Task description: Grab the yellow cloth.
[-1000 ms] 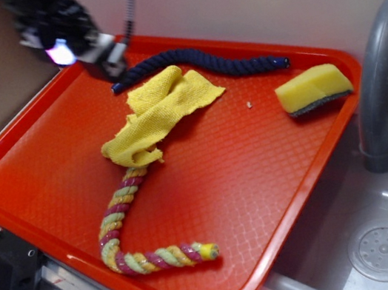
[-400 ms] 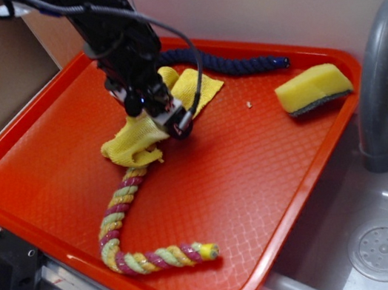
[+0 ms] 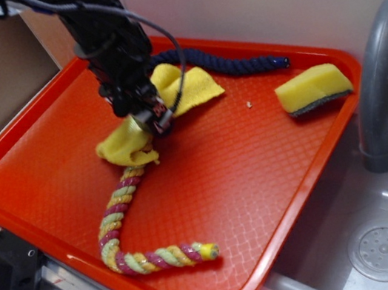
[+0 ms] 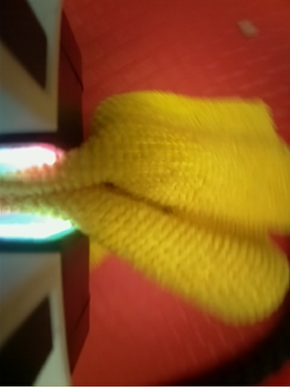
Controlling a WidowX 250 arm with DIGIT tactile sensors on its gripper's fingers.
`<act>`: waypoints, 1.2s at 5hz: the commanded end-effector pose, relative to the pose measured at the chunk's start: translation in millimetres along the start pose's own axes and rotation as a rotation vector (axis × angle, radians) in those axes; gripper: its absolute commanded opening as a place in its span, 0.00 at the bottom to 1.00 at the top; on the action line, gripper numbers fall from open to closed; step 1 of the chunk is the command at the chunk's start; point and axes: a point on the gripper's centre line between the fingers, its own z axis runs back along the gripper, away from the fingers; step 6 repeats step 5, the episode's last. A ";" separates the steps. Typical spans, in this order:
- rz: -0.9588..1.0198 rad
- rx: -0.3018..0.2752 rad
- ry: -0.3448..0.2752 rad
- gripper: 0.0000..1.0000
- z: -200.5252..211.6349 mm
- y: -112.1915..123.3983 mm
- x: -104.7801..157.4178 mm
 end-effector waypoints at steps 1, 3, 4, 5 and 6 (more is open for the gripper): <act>0.214 0.040 -0.083 0.00 95.6 51.4 -17.0; 0.278 0.093 -0.033 0.00 197.8 92.6 -31.3; 0.308 0.091 -0.059 0.00 230.2 92.0 -29.5; 0.270 0.068 -0.087 0.00 231.6 87.4 -37.8; 0.270 0.068 -0.087 0.00 231.6 87.4 -37.8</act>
